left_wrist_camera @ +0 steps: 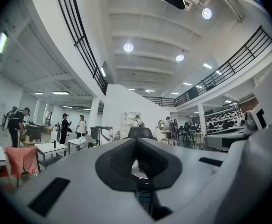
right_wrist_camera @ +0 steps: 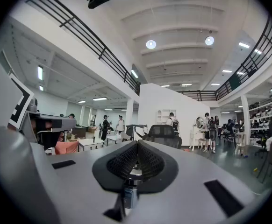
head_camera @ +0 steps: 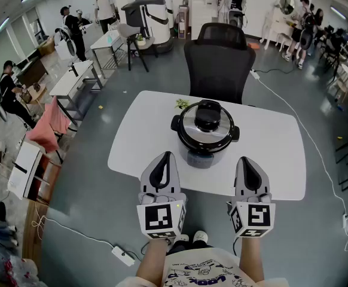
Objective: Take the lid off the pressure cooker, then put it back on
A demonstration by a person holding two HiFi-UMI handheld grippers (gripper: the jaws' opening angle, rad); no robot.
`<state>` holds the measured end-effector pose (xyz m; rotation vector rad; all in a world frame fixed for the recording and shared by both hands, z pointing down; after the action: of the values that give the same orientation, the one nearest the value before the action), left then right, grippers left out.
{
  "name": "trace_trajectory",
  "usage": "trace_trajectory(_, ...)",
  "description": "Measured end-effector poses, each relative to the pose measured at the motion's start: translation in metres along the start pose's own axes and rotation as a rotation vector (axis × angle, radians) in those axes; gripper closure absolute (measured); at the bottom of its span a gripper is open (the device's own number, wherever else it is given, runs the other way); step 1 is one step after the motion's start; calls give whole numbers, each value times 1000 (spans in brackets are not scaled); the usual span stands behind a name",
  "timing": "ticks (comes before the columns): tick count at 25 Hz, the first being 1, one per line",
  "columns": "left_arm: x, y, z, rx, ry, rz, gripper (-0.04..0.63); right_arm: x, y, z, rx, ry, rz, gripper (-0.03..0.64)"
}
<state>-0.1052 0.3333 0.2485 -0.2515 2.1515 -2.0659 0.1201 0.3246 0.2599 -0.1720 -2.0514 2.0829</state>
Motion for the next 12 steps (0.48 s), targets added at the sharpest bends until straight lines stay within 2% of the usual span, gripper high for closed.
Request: trace_trajectory(12, -1, -1, 14, 13, 15, -2, 581, -8, 0, 13, 7, 11, -1, 606)
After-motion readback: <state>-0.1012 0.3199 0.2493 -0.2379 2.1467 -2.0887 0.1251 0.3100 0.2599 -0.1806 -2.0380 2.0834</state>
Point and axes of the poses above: the fingertips, and each gripper's own axes: z forward along the fingers, x to its left, y out of its top, the point moved 8 cm from there along -z, backward along the fingers, and after that the axes turned 4 degrees about -y, right-handed, at the moved point
